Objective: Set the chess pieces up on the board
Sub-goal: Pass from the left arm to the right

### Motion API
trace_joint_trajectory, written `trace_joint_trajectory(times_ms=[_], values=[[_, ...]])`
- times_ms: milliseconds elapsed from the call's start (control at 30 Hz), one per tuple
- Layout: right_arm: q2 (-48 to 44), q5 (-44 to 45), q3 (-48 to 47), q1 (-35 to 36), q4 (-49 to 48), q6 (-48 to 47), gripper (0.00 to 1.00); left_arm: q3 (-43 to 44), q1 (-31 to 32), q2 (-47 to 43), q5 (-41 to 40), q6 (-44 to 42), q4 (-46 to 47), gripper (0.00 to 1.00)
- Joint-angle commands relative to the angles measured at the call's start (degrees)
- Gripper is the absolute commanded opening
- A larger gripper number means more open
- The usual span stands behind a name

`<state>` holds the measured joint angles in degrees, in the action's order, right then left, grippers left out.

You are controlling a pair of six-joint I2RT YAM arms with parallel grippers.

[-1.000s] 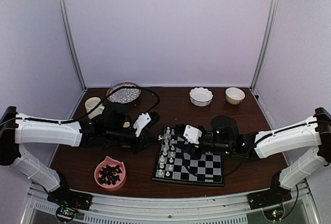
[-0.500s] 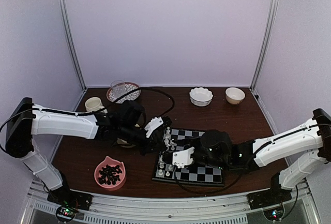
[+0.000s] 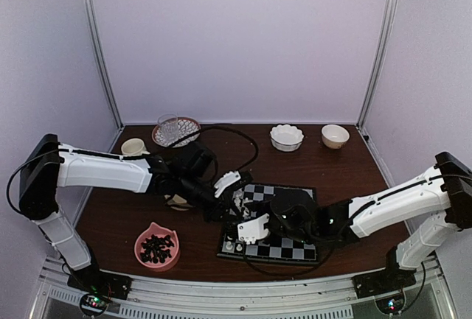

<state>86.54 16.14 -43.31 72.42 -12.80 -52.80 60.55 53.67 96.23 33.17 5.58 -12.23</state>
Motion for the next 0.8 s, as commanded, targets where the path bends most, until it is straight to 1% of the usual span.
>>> trace_joint_trajectory(times_ms=[0,267,567,700,767], values=[[1.2,0.7,-1.9,0.5,2.7,-0.4,0.44,1.9,-0.1,0.7,2.6,0.0,-0.8,0.04],[1.5,-0.5,-2.5,0.6,4.1,-0.2,0.36,2.4,-0.1,1.3,3.2,0.0,-1.3,0.05],[1.9,-2.8,-2.9,0.9,5.0,-0.3,0.32,3.2,-0.1,2.3,4.0,-0.2,-2.2,0.06],[1.9,-3.3,-3.2,0.9,6.0,-0.3,0.25,3.7,-0.1,2.8,4.0,-0.1,-2.8,0.07],[2.0,-3.5,-3.4,0.9,6.5,-0.2,0.23,3.7,-0.1,2.8,4.1,-0.2,-2.8,0.07]])
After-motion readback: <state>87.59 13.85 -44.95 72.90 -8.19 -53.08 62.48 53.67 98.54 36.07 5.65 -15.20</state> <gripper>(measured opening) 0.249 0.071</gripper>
